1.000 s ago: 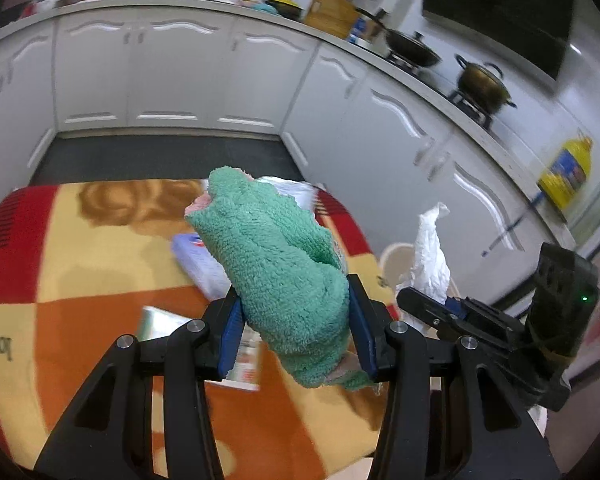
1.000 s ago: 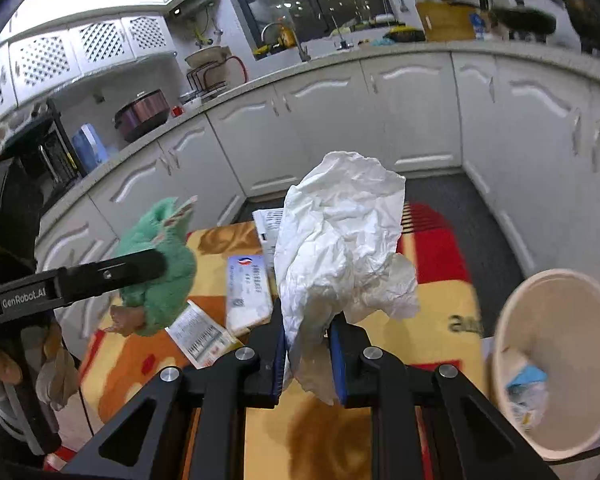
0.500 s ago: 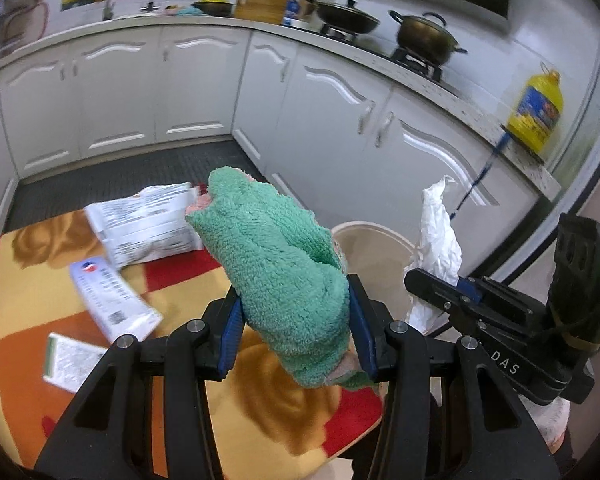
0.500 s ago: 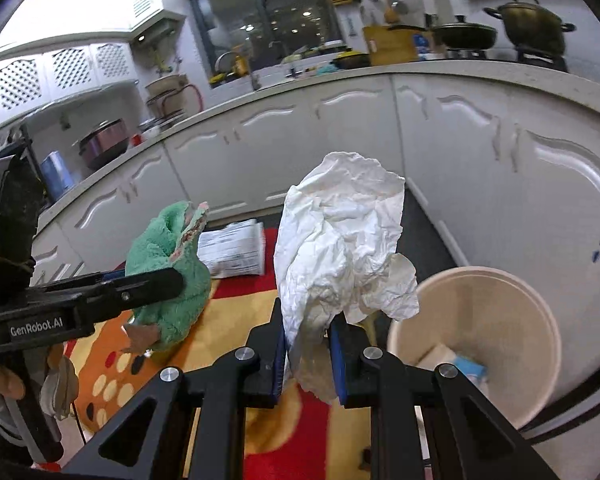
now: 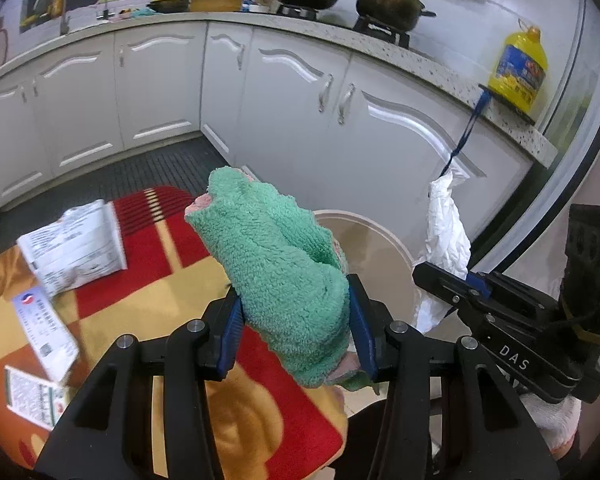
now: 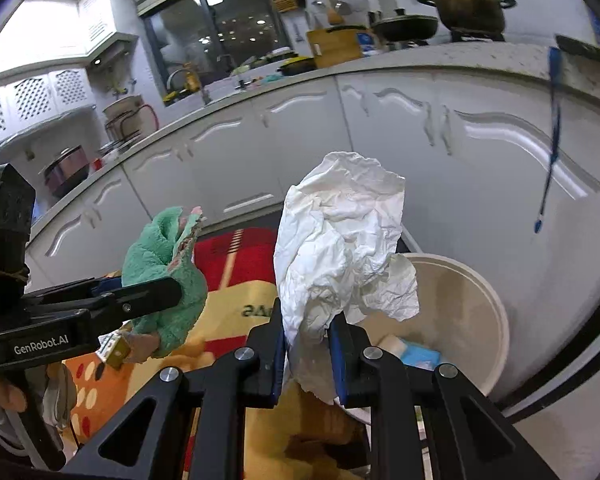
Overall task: Collect trash
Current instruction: 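Lift the towel and tissue and carry both over the beige bin, then open both tools above the bin to drop the towel and tissue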
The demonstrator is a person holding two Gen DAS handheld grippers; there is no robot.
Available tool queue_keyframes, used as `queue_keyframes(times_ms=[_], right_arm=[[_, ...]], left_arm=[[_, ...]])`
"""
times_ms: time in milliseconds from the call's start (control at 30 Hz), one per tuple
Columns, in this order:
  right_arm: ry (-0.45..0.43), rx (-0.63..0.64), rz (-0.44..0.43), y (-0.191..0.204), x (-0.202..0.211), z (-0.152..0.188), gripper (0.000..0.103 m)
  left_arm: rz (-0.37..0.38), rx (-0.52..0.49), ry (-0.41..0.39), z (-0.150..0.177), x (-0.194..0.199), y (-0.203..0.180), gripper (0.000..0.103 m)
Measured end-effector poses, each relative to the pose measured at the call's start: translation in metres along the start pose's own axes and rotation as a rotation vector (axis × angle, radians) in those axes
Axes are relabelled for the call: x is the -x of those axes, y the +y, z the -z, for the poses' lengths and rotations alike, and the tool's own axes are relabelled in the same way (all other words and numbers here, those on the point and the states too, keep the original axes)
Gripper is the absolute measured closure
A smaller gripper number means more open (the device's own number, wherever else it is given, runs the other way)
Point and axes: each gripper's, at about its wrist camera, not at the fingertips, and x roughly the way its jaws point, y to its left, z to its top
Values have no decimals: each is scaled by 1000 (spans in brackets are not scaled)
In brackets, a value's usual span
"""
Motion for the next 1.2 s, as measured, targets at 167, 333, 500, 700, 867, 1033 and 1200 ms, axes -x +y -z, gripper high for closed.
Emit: queue_keyframes(times_ms=[167,333,500,700,867,1033,1200], right_arm=[[13,-14,62,-18,-2,4,85],[27,-42,82,-36,-6,10,85],[34,-62,86,-47,-11,12,85],[43,-71,95,-53,-20,12,85],[61,-103,101,-68,-36,14,85],[102,-120,114,-80,-59,18,73],[107,-182,105,-94,-70,24,44]], left_arm=[[32,2,43,-3,-25,-12,58],[44,6,78,-3,-47,-19,58],[44,3,99,-5,-64,-23,58],[42,9,142,-7,-89,-25,58],[56,39,176,-8,-111,-22,56],[95,43,206,-5,-127,-22,51],[117,57,232,-2,-133,-19,49]])
